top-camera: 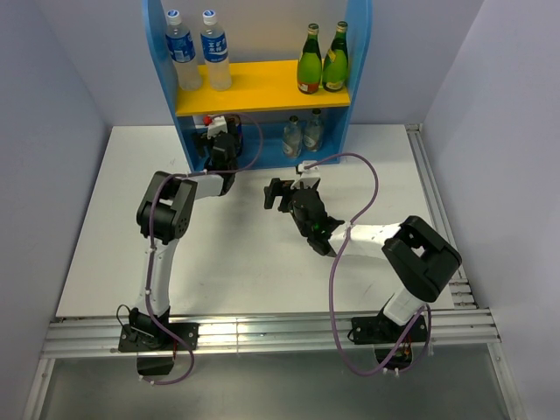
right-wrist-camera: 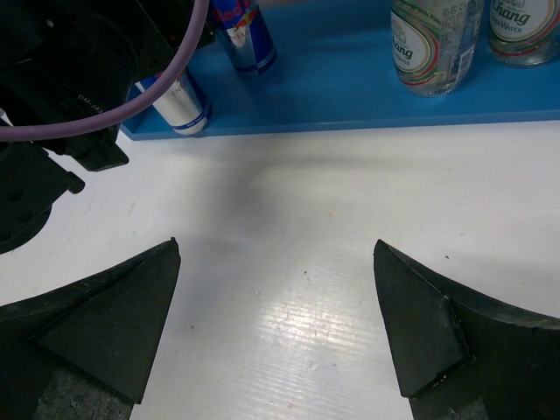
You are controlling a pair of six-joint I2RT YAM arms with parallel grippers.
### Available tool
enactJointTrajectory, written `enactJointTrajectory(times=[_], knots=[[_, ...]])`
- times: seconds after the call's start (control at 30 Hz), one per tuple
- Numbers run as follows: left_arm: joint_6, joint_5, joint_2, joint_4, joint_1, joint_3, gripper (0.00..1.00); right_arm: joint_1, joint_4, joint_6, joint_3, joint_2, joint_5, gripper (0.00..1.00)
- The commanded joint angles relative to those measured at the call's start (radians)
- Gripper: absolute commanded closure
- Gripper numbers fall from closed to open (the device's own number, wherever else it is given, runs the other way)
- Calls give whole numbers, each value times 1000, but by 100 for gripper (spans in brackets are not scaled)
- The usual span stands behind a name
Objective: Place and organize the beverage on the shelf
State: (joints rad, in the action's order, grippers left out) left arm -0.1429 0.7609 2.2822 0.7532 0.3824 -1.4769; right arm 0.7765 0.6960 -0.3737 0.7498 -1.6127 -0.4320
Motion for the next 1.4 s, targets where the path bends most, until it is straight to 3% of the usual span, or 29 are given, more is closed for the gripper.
enactJointTrajectory(times=[0.0,0.13,0.2,0.3,0.33,0.43,0.47,0.9,1.37], knots=[[9,25,16,75,-5,-45,9,7,42,9,19,-9,-36,2],[2,18,39,71,-7,-75,50,7,46,7,20,-16,-33,2],[3,23,59,58,-10,-103,55,7,46,6,23,-23,-33,2],[8,28,69,54,-13,-128,47,7,45,6,29,-30,-33,2],[8,29,72,42,-13,-134,32,7,45,7,31,-32,-31,2],[11,38,71,29,-16,-134,4,7,43,7,34,-38,-30,2],[14,41,59,34,-14,-126,1,7,43,7,36,-36,-28,2],[-21,57,-119,20,7,75,1,12,25,1,16,11,-30,2],[-116,94,-378,-78,131,337,1,96,-75,-27,-78,184,-128,1]])
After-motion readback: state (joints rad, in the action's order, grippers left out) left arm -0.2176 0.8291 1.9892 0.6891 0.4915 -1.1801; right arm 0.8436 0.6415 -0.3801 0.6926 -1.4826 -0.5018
